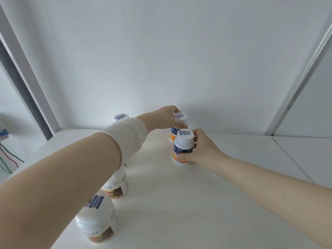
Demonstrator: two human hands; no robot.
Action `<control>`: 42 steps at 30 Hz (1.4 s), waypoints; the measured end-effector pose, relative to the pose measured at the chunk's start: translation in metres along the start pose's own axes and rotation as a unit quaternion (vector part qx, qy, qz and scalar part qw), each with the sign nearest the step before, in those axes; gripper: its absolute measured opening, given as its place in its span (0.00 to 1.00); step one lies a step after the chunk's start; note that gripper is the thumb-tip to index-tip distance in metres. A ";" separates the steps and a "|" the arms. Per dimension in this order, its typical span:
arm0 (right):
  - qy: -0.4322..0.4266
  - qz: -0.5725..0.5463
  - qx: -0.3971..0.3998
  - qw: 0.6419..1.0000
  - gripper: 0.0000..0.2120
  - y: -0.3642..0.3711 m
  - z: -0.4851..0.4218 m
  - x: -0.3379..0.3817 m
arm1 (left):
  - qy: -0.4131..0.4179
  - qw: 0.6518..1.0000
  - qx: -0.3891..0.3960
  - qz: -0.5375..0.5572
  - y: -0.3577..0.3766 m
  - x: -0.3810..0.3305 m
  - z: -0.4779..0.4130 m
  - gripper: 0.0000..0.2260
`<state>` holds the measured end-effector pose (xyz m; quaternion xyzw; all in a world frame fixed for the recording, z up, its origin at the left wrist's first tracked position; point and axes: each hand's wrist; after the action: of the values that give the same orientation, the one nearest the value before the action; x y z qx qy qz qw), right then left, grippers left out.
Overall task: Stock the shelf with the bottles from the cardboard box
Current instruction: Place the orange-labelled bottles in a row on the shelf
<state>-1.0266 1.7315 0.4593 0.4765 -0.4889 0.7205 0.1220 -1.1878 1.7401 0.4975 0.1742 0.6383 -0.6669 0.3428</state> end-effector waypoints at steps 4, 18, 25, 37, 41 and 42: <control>-0.002 0.008 -0.008 1.000 0.40 -0.010 0.008 0.010 | -0.011 0.999 -0.004 -0.045 -0.013 -0.011 0.014 0.29; -0.100 0.393 -0.076 0.911 0.27 -0.040 0.134 0.079 | -0.011 0.816 -0.186 -0.548 -0.038 -0.068 0.226 0.21; -0.220 0.419 -0.057 0.879 0.26 0.033 0.230 0.134 | -0.090 0.766 -0.208 -0.602 -0.034 -0.039 0.379 0.20; -0.390 0.463 0.072 0.793 0.26 0.273 0.377 0.234 | -0.281 0.780 -0.197 -0.524 -0.049 0.132 0.650 0.20; -0.450 0.486 0.111 0.741 0.27 0.379 0.410 0.252 | -0.348 0.785 -0.169 -0.485 -0.039 0.229 0.731 0.17; -0.461 0.488 0.125 0.731 0.26 0.405 0.417 0.253 | -0.364 0.786 -0.163 -0.472 -0.035 0.251 0.750 0.17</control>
<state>-1.1805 1.1163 0.4528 0.4572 -0.5559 0.4275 -0.5471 -1.2344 0.9518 0.4483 -0.4632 0.5682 -0.6453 0.2150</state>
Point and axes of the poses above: each hand's wrist, its own z-axis away from the middle knuckle, its own y-axis out of the palm, x = y × z, and after that the axes turned 1 degree about z, right-handed
